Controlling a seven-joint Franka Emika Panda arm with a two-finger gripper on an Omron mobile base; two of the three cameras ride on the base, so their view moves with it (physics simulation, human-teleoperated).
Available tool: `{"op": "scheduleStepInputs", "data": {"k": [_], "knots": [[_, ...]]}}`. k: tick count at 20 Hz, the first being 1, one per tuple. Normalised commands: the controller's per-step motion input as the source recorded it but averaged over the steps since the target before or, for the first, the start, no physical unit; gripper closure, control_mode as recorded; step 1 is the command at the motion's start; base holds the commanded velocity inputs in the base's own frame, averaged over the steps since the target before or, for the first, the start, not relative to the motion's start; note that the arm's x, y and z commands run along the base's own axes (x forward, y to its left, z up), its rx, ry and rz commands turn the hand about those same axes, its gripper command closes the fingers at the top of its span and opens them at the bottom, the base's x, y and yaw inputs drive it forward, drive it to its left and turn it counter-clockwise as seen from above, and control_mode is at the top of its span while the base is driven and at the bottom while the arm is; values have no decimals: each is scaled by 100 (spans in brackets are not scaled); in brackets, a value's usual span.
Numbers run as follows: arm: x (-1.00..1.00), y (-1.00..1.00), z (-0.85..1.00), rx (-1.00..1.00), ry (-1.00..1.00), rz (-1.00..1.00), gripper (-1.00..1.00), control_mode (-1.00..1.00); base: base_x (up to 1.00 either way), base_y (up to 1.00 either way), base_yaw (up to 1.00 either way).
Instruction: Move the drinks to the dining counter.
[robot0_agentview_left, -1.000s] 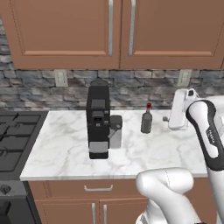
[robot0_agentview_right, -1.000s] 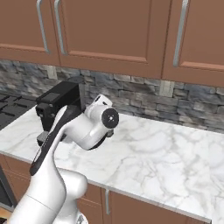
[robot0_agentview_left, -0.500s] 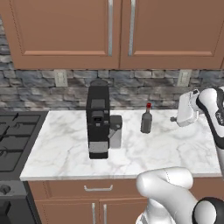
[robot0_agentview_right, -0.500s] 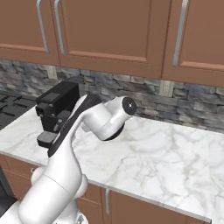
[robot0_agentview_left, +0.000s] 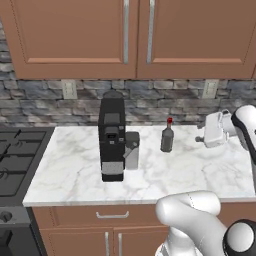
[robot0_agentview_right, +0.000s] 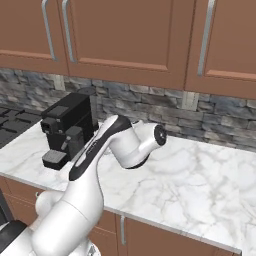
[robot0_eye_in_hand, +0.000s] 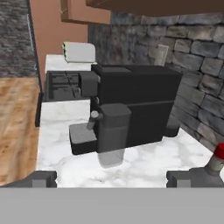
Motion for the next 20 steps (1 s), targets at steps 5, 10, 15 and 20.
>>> {"op": "scheduleStepInputs", "data": {"k": [5,10,15,20], "knots": [[1,0,-2,12,-13,0,-100,-100,0,0,0],[3,0,0,11,-1,0,-100,-100,0,0,0],[34,5,0,2,16,0,-100,-100,0,0,0],[43,0,0,0,18,0,-100,-100,0,0,0]]}}
